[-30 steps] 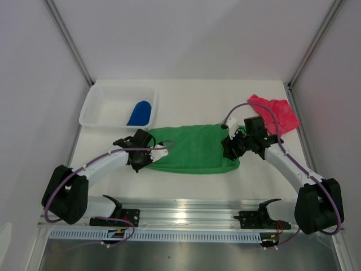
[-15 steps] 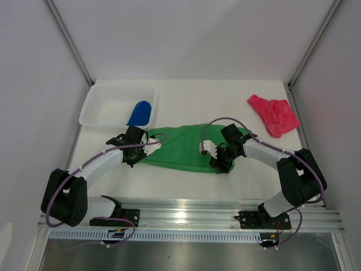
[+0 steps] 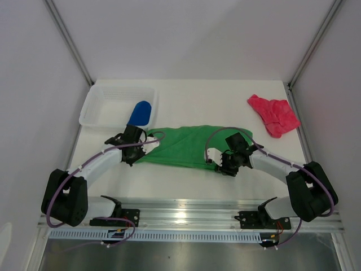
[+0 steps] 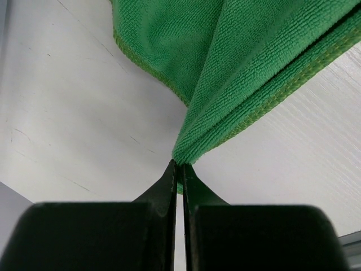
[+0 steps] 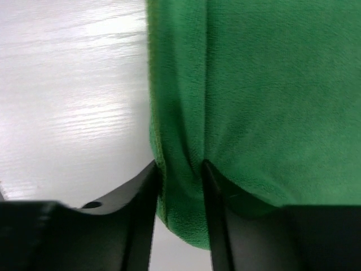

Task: Roll the towels
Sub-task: Flatten the towel, then fold the towel

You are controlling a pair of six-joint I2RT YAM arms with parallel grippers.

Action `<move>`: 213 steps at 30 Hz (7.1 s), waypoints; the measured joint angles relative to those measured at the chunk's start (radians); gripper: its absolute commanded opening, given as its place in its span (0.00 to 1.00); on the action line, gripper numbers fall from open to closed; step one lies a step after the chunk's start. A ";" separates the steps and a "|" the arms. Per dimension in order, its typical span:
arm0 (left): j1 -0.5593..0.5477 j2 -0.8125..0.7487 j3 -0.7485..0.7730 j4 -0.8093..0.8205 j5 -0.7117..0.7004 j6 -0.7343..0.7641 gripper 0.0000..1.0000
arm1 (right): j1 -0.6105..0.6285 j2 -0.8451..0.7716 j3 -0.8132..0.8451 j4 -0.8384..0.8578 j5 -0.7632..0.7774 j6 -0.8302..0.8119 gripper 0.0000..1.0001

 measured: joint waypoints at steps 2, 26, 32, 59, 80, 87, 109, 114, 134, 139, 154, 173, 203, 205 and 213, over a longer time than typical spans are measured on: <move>0.000 0.000 0.000 0.000 0.000 0.000 0.00 | 0.000 0.001 -0.001 0.024 0.027 0.007 0.19; 0.006 0.048 0.271 -0.105 0.059 -0.010 0.01 | 0.047 0.165 0.413 -0.086 0.151 0.106 0.53; 0.007 0.084 0.246 -0.104 0.067 -0.014 0.01 | 0.017 0.103 0.439 -0.015 0.148 0.354 0.49; 0.007 0.092 0.222 -0.076 0.067 -0.028 0.01 | 0.017 0.087 0.080 0.035 0.330 0.251 0.11; 0.011 0.087 0.675 -0.195 0.095 -0.048 0.01 | -0.319 -0.201 0.451 -0.129 0.520 0.245 0.00; 0.011 0.249 0.960 -0.178 0.116 -0.076 0.01 | -0.381 0.004 0.668 -0.006 0.523 0.232 0.00; 0.012 0.224 0.664 -0.149 0.266 -0.034 0.01 | -0.419 -0.107 0.408 -0.050 0.426 0.142 0.00; 0.004 0.135 0.426 -0.237 0.351 0.049 0.01 | -0.373 -0.200 0.208 -0.230 0.317 0.100 0.00; -0.007 -0.022 0.167 -0.639 0.402 0.244 0.01 | -0.286 -0.360 0.113 -0.716 0.146 0.040 0.00; 0.008 0.000 0.220 -0.601 0.396 0.206 0.01 | -0.288 -0.299 0.153 -0.651 0.179 0.041 0.00; 0.105 0.291 0.441 -0.341 0.296 -0.014 0.01 | -0.332 0.151 0.378 -0.229 0.404 0.085 0.00; 0.104 0.435 0.511 -0.252 0.171 -0.074 0.08 | -0.332 0.373 0.500 -0.208 0.428 0.132 0.00; 0.041 0.316 0.420 -0.160 0.167 -0.151 0.44 | -0.411 0.259 0.536 -0.058 0.408 0.546 0.36; 0.018 0.315 0.403 -0.157 0.177 -0.152 0.45 | -0.414 0.256 0.505 -0.009 0.347 0.582 0.36; -0.012 0.394 0.364 -0.171 0.168 -0.176 0.46 | -0.417 0.376 0.480 0.066 0.201 0.633 0.38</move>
